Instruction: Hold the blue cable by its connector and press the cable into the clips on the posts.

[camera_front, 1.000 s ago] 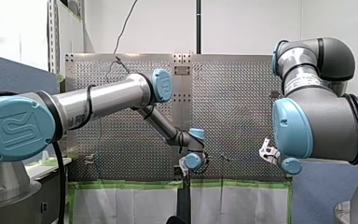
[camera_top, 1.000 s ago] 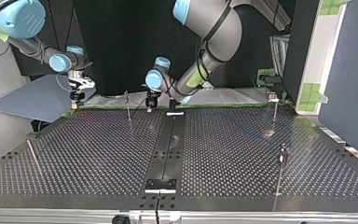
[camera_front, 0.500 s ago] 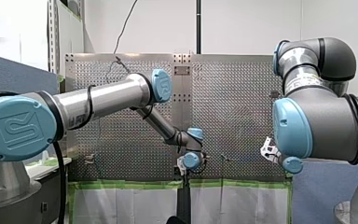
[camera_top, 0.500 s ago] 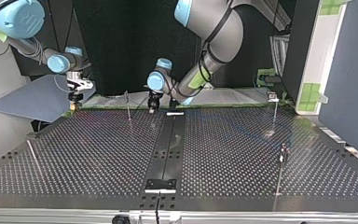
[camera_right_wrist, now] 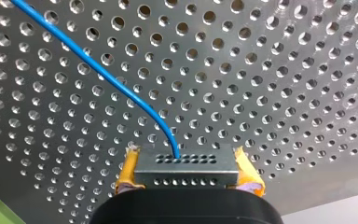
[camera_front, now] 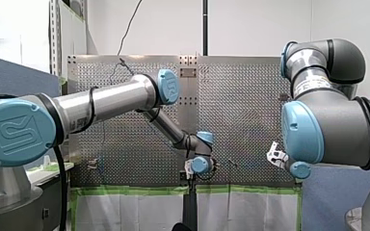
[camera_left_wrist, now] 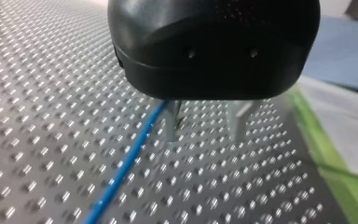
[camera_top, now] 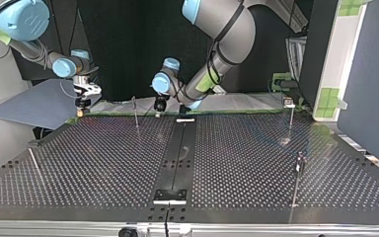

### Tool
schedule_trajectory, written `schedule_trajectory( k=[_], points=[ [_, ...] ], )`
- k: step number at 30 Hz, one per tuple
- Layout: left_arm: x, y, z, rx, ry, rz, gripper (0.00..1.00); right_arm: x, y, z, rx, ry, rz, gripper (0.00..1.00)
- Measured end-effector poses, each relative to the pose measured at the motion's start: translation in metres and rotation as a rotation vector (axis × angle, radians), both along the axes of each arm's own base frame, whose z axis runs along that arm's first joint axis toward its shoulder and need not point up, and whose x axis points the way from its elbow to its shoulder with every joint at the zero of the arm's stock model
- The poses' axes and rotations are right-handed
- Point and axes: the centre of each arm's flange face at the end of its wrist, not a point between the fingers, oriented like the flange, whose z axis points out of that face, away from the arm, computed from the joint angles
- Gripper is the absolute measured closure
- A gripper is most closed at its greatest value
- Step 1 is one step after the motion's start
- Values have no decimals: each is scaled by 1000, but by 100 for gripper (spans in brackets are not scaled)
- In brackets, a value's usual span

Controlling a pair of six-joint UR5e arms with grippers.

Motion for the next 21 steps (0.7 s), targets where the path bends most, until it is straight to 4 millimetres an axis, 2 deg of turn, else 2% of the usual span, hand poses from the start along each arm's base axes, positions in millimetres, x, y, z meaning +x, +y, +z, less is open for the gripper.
schedule_trajectory(
  k=[5, 10, 21],
  points=[
    [-11, -5, -1, 54, 17, -47, 0, 2, 1, 0, 5, 0, 3, 100],
    [-30, -14, 6, 110, 37, -115, 0, 4, 2, -1, 10, 0, 6, 100],
    [-67, -35, 46, 121, -8, -261, 0, 9, 5, -2, 22, 1, 14, 100]
  ],
)
